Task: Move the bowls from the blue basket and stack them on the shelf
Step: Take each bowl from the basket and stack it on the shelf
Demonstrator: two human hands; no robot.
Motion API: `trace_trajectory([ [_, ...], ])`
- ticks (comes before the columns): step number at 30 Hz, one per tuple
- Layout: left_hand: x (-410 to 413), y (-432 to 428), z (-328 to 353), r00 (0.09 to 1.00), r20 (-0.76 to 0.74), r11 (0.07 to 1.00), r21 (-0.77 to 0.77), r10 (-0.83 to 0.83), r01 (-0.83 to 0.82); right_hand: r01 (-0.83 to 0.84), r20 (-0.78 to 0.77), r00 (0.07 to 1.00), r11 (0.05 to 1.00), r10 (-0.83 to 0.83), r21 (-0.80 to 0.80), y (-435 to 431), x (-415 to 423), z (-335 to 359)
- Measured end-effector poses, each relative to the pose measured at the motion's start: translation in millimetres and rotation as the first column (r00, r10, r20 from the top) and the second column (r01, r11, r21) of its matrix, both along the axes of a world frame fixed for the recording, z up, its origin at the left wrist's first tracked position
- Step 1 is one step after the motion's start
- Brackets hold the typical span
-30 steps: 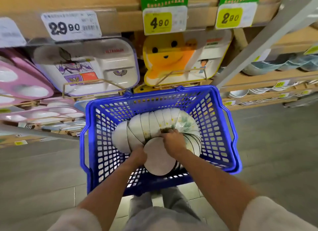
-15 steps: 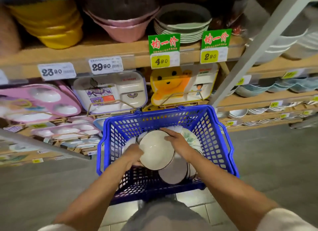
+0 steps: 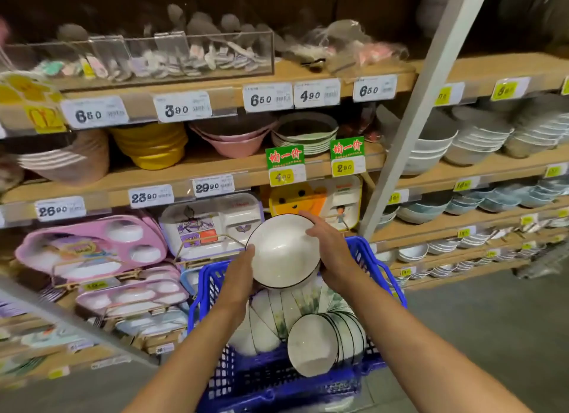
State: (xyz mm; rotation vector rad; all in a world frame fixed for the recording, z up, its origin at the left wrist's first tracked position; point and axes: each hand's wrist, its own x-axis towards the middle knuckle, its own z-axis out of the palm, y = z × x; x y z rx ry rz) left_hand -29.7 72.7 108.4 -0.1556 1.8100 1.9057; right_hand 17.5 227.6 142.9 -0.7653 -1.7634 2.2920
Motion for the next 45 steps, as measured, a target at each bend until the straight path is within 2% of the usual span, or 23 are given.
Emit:
trace_trajectory([
  [4, 12.3, 17.1, 35.1, 0.983, -0.113, 0.947, 0.305, 0.144, -0.104, 0.11, -0.056, 0.992, 0.989, -0.115, -0.097, -3.2, 4.4, 30.6],
  [6, 12.8, 27.1, 54.8, 0.97, -0.062, 0.894, 0.405, 0.234, -0.19, 0.143, -0.078, 0.985, 0.98, -0.155, -0.141, -2.7, 10.7, 44.7],
  [8, 14.6, 35.8, 75.0, 0.97, -0.03, 0.863, 0.463, 0.242, -0.201, 0.182, -0.118, 0.972, 0.967, -0.205, -0.178, 0.3, 19.7, 57.7],
  [14, 41.8, 59.7, 119.2, 0.986, -0.052, 0.874, 0.472, 0.157, -0.114, 0.212, -0.202, 0.954, 0.974, -0.223, -0.077, 18.7, 58.9, 84.2],
  [20, 86.4, 110.1, 147.1, 0.982, -0.162, 0.866, 0.501, 0.094, 0.0, 0.376, -0.24, 0.899, 0.926, -0.365, 0.0, 58.2, 108.0, 104.3],
  [24, 133.5, 172.4, 160.8, 0.986, -0.169, 0.848, 0.523, 0.01, 0.081, 0.502, -0.255, 0.826, 0.862, -0.503, -0.074, 109.7, 161.2, 119.1],
  [35, 252.4, 333.7, 175.8, 0.982, -0.128, 0.858, 0.479, -0.139, 0.184, 0.611, -0.201, 0.754, 0.78, -0.626, -0.136, 258.9, 298.0, 140.9],
  [39, 271.3, 374.7, 182.0, 0.975, -0.105, 0.877, 0.425, -0.196, 0.223, 0.634, -0.233, 0.723, 0.758, -0.651, -0.152, 300.2, 317.9, 143.9],
  [45, 262.8, 429.6, 186.4, 0.978, -0.073, 0.891, 0.404, -0.198, 0.21, 0.64, -0.272, 0.71, 0.756, -0.65, -0.138, 355.2, 309.0, 147.4],
])
